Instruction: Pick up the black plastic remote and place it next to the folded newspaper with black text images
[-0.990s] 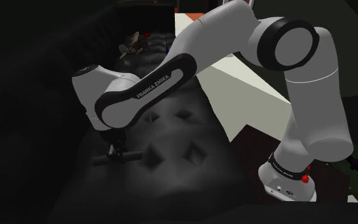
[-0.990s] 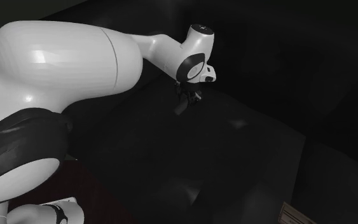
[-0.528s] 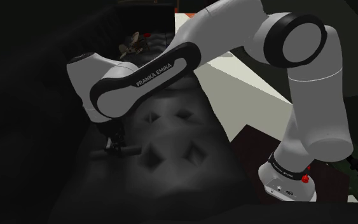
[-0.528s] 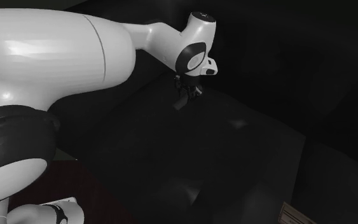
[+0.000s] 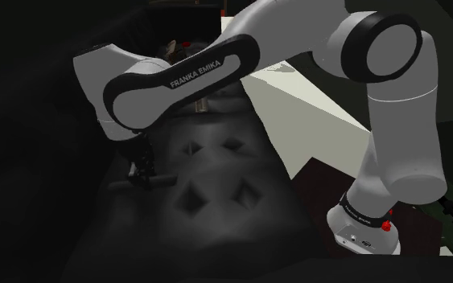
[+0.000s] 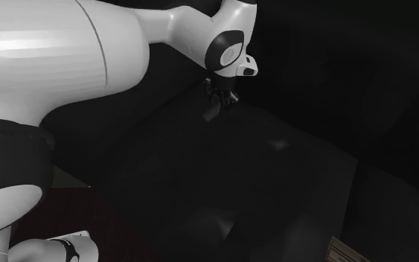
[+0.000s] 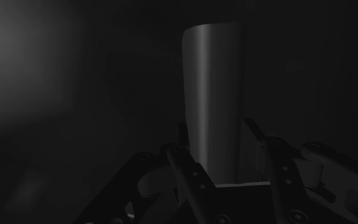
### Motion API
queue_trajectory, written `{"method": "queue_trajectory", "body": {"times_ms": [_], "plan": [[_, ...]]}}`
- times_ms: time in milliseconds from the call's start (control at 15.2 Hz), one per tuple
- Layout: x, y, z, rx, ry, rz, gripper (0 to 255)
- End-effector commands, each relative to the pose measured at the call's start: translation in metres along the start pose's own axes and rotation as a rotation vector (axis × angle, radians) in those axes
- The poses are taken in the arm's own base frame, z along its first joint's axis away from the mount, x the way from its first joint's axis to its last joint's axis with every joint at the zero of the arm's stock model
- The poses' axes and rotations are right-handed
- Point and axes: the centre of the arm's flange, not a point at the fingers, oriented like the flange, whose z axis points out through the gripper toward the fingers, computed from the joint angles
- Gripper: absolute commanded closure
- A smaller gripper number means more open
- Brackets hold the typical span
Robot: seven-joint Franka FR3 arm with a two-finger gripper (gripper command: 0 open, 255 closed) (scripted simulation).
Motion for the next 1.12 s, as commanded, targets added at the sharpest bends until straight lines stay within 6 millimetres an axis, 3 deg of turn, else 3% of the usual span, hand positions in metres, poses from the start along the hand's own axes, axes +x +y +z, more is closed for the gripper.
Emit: {"method": "queue_trajectory", "body": {"times_ms": [0,330,1056], "plan": [[-0.001,-0.001,-0.01,0.0,0.0,0.0,255],[-0.003,-0.002,-0.032,0.0,0.0,0.0,255],[-0.044,0.136,-0.044,0.0,0.0,0.0,255]]}}
